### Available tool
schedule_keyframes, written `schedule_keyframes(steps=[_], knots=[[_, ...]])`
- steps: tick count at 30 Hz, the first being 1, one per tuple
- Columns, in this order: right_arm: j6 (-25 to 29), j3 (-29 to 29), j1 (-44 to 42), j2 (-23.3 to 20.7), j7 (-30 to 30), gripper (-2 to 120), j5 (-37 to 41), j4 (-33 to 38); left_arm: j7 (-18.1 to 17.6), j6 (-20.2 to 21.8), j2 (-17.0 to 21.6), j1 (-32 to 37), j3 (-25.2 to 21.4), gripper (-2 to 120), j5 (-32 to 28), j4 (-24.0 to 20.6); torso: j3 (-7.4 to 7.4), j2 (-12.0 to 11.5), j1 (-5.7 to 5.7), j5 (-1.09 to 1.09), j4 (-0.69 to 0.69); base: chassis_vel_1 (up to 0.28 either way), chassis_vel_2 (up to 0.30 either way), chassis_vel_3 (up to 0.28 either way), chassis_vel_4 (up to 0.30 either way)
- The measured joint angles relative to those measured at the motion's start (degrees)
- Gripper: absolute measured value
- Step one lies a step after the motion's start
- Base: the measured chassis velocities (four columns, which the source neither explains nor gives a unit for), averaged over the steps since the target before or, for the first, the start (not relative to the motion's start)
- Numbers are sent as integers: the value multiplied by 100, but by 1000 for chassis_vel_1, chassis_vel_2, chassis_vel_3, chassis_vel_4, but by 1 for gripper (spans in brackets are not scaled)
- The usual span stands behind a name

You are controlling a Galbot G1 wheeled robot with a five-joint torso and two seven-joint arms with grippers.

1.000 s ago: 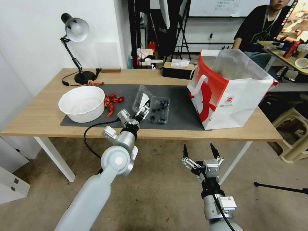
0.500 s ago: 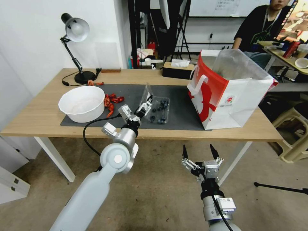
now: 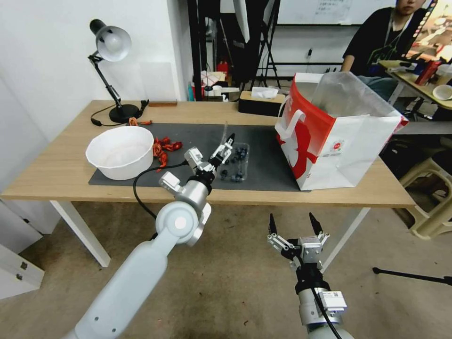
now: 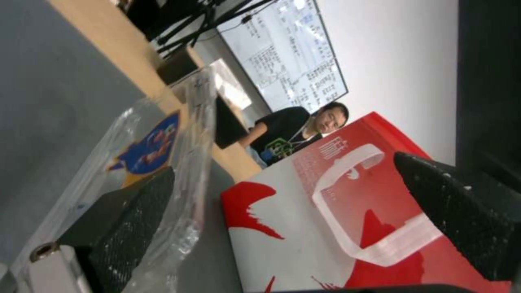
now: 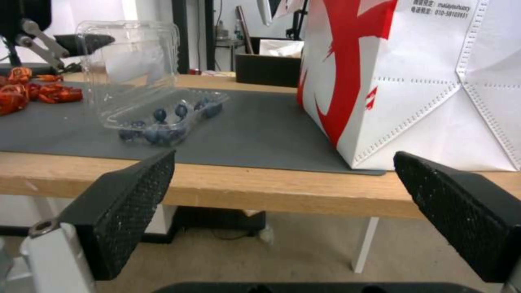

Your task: Close the takeout container lid, then place the container into the takeout bag.

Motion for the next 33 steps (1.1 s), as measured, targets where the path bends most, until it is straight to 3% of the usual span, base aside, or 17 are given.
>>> schedule_keyframes(steps=[11,18,21,33], knots=[[5,19,24,15,5,100,1,-57,-234,21,-187,-181,15,100,-601,215,0,0,0,0,0,0,0,0,0],[11,30,33,15,8,100,2,-82,-228,-21,-239,-183,-3,92,-747,217,0,0,0,0,0,0,0,0,0],[12,31,35,19,10,100,2,-86,-225,-37,-288,-178,3,76,-760,266,0,0,0,0,0,0,0,0,0],[18,41,10,15,16,100,4,-79,-283,-45,-338,-112,25,36,-844,366,-1,1,0,0,0,0,0,0,0]])
